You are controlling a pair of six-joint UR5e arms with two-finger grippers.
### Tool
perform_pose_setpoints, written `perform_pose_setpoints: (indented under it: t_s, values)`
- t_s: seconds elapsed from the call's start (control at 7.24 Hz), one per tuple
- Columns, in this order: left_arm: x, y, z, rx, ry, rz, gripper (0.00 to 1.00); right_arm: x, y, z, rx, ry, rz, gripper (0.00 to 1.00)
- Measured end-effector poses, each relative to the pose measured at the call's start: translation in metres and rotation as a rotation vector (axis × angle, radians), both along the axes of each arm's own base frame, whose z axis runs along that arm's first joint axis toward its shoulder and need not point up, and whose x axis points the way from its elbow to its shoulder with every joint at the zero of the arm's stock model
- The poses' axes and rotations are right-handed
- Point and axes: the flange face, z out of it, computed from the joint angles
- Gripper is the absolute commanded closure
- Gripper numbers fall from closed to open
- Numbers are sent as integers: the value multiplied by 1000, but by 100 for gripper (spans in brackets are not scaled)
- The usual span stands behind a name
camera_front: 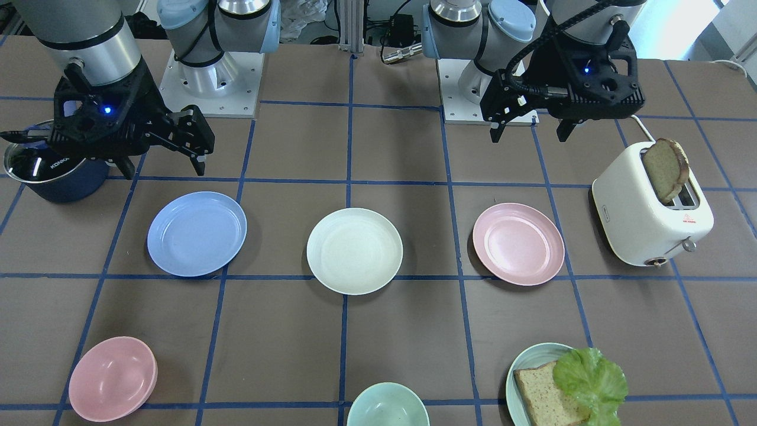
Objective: Stack three plates with pink and blue
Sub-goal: 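Move the right gripper from the pink bowl toward the light blue plate, then grasp the blue plate rim with the right gripper while the left gripper approaches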
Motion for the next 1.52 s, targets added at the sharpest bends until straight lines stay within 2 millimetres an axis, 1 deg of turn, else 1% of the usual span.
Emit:
perform_pose_setpoints:
  t_s: [0.14, 0.28, 0.41, 0.55, 0.69, 0.83, 0.97, 1.24, 1.38, 1.52]
  values:
    - [0, 0, -1, 1, 0, 0, 0, -16, -2, -9, 20, -4, -25, 0]
    - [0, 0, -1, 2, 0, 0, 0, -41, -3, -30, 61, -14, -69, 0]
    - [-1, 0, -2, 3, 1, -2, 0, -67, 1, -60, 103, -21, -112, 0]
    - [-2, 1, -4, 7, 0, -3, 0, -86, 7, -94, 119, -21, -137, 0]
    - [-3, 3, -7, 12, 0, -4, 0, -99, 14, -126, 114, -16, -142, 0]
    - [-3, 5, -8, 15, 0, -5, 0, -111, 25, -158, 110, -17, -149, 6]
    - [-3, 3, -10, 13, 0, -5, 0, -123, 36, -186, 97, -23, -163, 7]
    - [-5, -2, -15, 5, 6, -6, 0, -143, 53, -231, 57, -57, -173, 8]
    - [-6, -5, -19, 5, 9, -9, 0, -150, 57, -249, 61, -82, -178, 10]
    - [-7, -7, -24, 7, 10, -11, 0, -158, 58, -263, 69, -103, -170, 10]
